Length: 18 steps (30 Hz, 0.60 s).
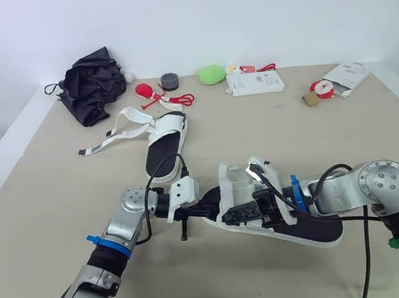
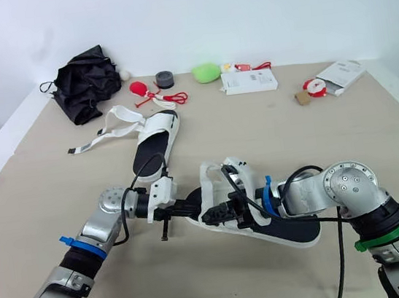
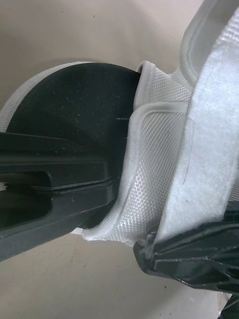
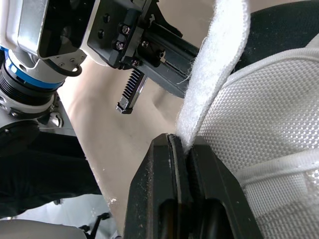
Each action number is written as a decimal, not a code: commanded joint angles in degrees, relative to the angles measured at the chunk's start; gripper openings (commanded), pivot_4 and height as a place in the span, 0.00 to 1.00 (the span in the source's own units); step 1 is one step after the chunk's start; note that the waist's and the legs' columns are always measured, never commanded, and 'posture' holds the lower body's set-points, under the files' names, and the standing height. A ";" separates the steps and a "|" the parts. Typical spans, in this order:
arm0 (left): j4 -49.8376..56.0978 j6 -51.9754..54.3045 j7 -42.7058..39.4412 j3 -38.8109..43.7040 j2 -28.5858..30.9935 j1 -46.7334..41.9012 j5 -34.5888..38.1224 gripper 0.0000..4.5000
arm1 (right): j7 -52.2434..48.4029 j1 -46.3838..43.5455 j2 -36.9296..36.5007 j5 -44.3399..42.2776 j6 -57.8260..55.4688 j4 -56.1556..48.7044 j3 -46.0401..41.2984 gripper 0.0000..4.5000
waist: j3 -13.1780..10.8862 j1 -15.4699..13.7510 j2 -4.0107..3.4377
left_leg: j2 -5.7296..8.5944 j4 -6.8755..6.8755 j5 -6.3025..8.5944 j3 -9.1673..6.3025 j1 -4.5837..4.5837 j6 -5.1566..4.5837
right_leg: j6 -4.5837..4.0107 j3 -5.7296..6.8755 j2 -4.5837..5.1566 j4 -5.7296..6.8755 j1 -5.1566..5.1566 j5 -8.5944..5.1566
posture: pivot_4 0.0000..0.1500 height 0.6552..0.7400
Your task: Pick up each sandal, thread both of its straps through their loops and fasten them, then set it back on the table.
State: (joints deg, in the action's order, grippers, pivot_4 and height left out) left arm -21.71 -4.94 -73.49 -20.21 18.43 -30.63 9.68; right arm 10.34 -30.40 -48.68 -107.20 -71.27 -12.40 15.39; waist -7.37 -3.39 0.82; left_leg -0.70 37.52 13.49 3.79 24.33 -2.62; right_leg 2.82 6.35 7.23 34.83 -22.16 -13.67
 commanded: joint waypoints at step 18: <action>-6.99 4.14 1.26 -4.64 1.00 3.87 -5.91 0.00 | -9.53 -6.60 5.18 9.57 -1.41 4.04 -3.97 0.74 | 0.19 0.03 -0.04 | -0.01 -0.03 0.01 -0.02 -0.01 0.01 | -0.11 -0.03 0.01 -0.01 -0.02 -0.09 | 1.00 1.00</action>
State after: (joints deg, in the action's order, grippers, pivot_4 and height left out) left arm -21.63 -4.70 -72.91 -20.19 18.41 -30.44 9.69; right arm -0.13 -34.49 -45.14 -98.73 -73.49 -11.66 13.29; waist -7.18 -3.36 0.77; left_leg -0.71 37.49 13.50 3.79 24.33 -2.61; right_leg 2.70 6.32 7.25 34.81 -22.19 -13.76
